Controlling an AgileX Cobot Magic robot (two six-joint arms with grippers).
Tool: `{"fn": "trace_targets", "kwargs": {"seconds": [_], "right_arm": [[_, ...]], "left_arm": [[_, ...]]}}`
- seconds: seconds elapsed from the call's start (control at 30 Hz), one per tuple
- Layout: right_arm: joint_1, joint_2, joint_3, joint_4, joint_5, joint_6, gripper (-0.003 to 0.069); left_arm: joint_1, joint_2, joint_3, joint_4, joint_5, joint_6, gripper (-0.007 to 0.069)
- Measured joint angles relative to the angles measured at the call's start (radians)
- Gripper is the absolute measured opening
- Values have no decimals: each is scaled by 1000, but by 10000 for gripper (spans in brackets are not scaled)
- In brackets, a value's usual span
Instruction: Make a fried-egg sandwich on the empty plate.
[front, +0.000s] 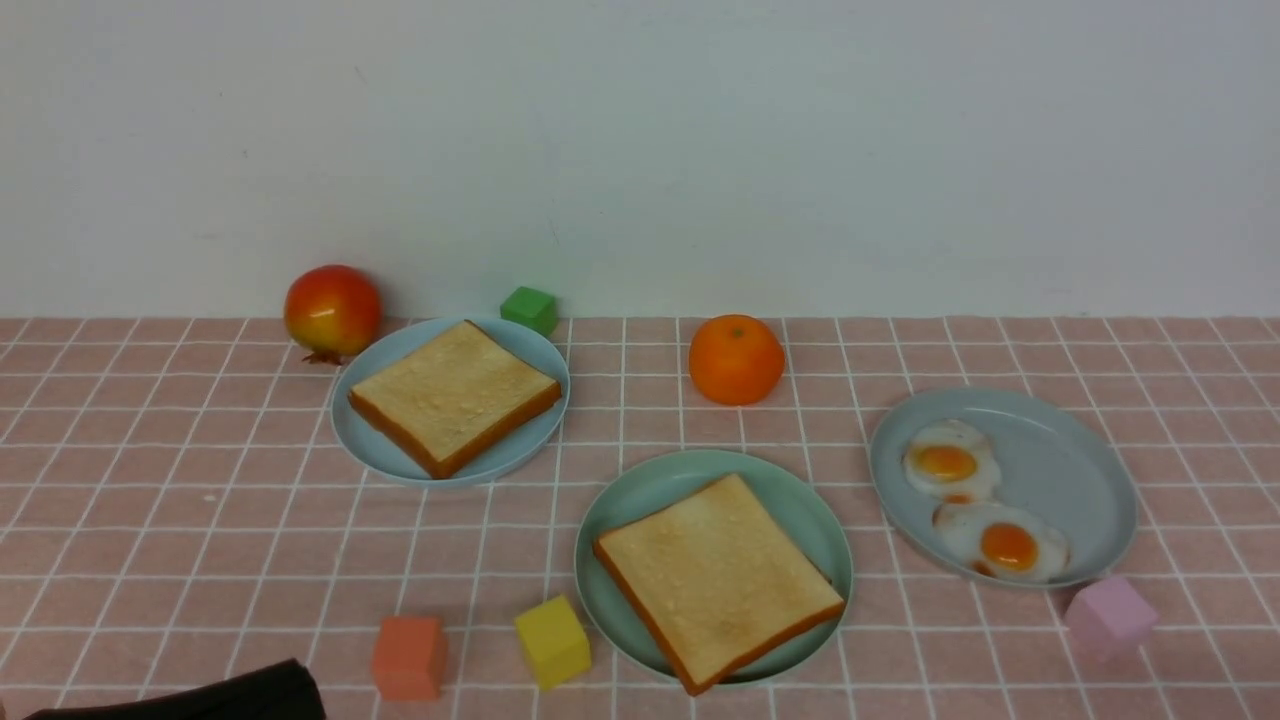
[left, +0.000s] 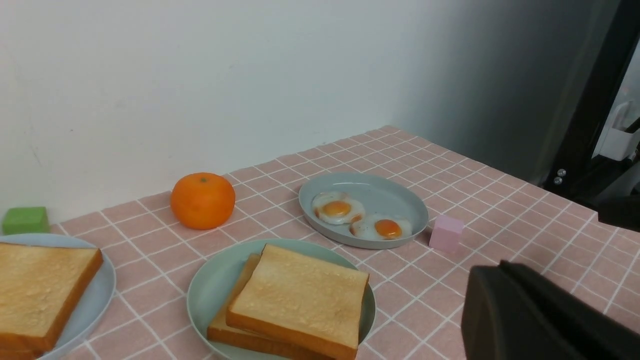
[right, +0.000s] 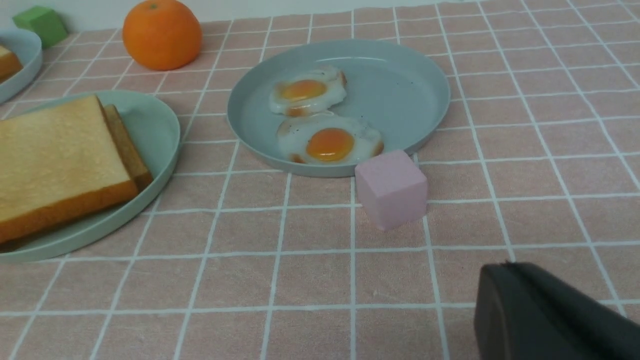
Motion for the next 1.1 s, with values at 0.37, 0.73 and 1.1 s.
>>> {"fn": "trace_targets", "kwargs": {"seconds": [0.37, 0.73, 1.1], "right_arm": [[0, 0, 0, 0, 0, -2, 10], [0, 0, -1, 0, 2, -2, 18], [0, -1, -1, 1, 4, -3, 20]], "left_arm": [[22, -4, 18, -4, -7, 9, 13], [652, -323, 219, -98, 74, 17, 13], [786, -338, 254, -113, 396, -51, 13]]}}
